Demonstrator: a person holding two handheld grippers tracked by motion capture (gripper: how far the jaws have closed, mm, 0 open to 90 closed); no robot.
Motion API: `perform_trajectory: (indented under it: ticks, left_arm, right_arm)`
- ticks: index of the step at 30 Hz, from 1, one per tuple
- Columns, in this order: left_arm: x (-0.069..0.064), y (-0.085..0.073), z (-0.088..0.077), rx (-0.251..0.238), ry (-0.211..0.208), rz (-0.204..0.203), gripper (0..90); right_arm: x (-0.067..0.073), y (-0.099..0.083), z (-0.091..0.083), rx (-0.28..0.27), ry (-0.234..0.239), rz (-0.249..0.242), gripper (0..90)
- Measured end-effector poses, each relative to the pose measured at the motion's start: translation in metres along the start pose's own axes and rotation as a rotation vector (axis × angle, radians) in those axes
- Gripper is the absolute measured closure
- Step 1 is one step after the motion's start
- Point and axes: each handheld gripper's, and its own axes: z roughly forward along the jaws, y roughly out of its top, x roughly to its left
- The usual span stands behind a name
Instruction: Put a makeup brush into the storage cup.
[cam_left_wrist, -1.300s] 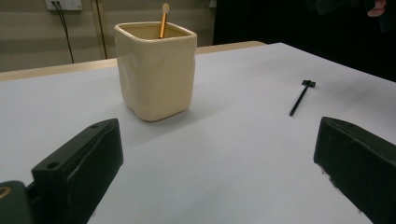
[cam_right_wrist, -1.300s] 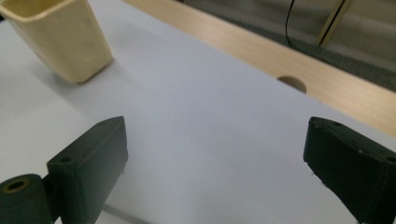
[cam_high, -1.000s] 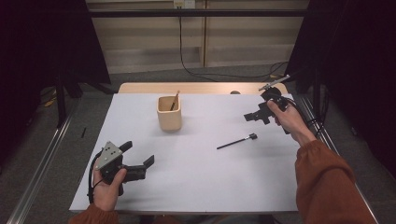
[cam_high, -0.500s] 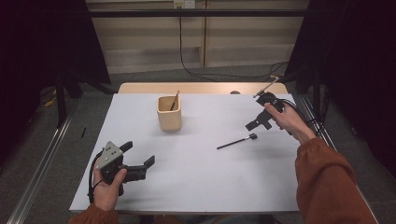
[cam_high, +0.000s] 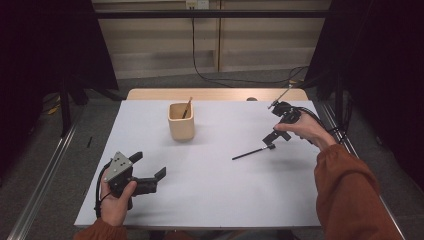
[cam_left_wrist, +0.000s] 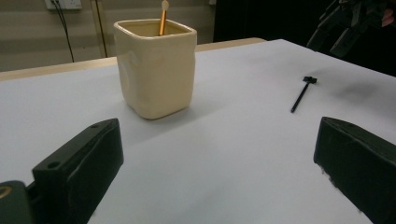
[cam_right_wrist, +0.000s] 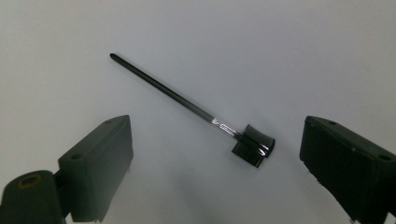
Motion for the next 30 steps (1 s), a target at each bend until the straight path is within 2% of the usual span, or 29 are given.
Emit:
perform_trajectory:
  ticks: [3, 4, 6, 8, 10, 11, 13, 18, 19, 20, 28, 30]
  left_arm:
    - [0.000, 0.000, 0.000, 0.002, -0.001, 0.001, 1.5]
    - [0.000, 0.000, 0.000, 0.003, -0.001, -0.003, 1.5]
    - [0.000, 0.000, 0.000, 0.004, -0.003, -0.001, 1.6]
    - [0.000, 0.000, 0.000, 0.006, -0.003, 0.002, 1.6]
    - [0.000, 0.000, 0.000, 0.006, -0.003, 0.002, 1.6]
    - [0.000, 0.000, 0.001, 0.006, -0.003, 0.001, 1.6]
    - [0.000, -0.001, 0.001, 0.004, -0.005, 0.001, 1.7]
    - [0.001, -0.001, 0.001, 0.002, -0.004, -0.004, 1.7]
    - [0.001, -0.001, 0.000, 0.003, -0.005, -0.001, 1.7]
    - [0.001, -0.001, 0.001, 0.002, -0.005, -0.001, 1.7]
    - [0.001, -0.001, 0.000, 0.004, -0.007, -0.001, 1.7]
    - [0.001, -0.001, 0.000, 0.003, -0.007, -0.001, 1.7]
  right_arm:
    - [0.005, 0.002, 0.005, 0.019, 0.026, -0.054, 9.4]
    - [0.006, 0.002, 0.006, 0.020, 0.019, -0.086, 8.5]
    - [0.008, 0.002, 0.009, 0.039, 0.021, -0.134, 14.1]
    - [0.008, 0.001, 0.013, 0.061, 0.011, -0.162, 9.9]
    - [0.008, 0.000, 0.018, 0.087, 0.029, -0.173, 13.5]
    - [0.007, 0.000, 0.021, 0.097, 0.021, -0.185, 13.6]
    - [0.007, -0.001, 0.024, 0.112, 0.007, -0.192, 19.5]
    - [0.009, 0.003, 0.031, 0.115, -0.014, -0.272, 39.6]
    - [0.011, 0.004, 0.032, 0.128, -0.017, -0.276, 43.8]
    - [0.011, 0.005, 0.034, 0.142, -0.020, -0.300, 47.1]
    - [0.016, 0.014, 0.042, 0.189, -0.030, -0.373, 62.6]
    - [0.016, 0.013, 0.046, 0.209, -0.033, -0.375, 65.3]
